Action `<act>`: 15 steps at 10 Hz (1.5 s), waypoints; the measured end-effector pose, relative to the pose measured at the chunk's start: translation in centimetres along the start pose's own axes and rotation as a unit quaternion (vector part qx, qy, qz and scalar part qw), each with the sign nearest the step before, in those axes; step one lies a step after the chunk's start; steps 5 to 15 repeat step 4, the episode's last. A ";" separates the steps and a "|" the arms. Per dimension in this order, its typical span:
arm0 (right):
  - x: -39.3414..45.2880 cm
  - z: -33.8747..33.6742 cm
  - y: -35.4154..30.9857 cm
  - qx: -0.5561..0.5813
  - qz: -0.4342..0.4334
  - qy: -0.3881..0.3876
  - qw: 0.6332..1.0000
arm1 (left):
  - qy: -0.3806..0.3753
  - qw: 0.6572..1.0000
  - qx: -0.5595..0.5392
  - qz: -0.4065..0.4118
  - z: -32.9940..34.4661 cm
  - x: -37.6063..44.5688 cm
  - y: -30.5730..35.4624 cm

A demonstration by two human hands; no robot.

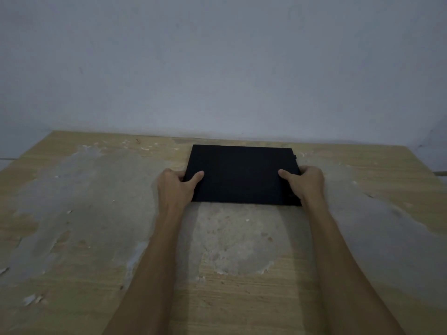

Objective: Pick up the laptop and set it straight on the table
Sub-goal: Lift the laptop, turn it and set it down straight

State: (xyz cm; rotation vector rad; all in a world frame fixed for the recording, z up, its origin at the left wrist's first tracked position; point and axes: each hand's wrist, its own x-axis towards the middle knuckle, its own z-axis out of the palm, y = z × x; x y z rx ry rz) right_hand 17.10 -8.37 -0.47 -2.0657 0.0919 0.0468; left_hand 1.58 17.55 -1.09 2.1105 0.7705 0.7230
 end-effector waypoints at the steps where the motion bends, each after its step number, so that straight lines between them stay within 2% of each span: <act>1: -0.9 -0.2 0.2 0.005 -0.048 0.015 0.999 | 0.003 1.000 -0.003 0.006 0.0 -0.1 -0.1; 2: -1.9 -0.6 0.1 -0.034 -0.089 0.029 0.995 | 0.027 1.000 -0.010 -0.006 -0.1 -0.5 0.1; 3: -2.7 -1.1 -0.1 -0.092 -0.122 0.035 0.988 | 0.037 0.997 0.040 0.046 -0.3 -1.1 0.3; 4: -3.2 -2.2 -2.4 -0.086 -0.179 0.049 0.979 | 0.010 0.994 0.045 0.098 -0.9 -1.2 1.1; 15: -3.2 -2.2 -2.4 -0.086 -0.179 0.049 0.979 | 0.010 0.994 0.045 0.098 -0.9 -1.2 1.1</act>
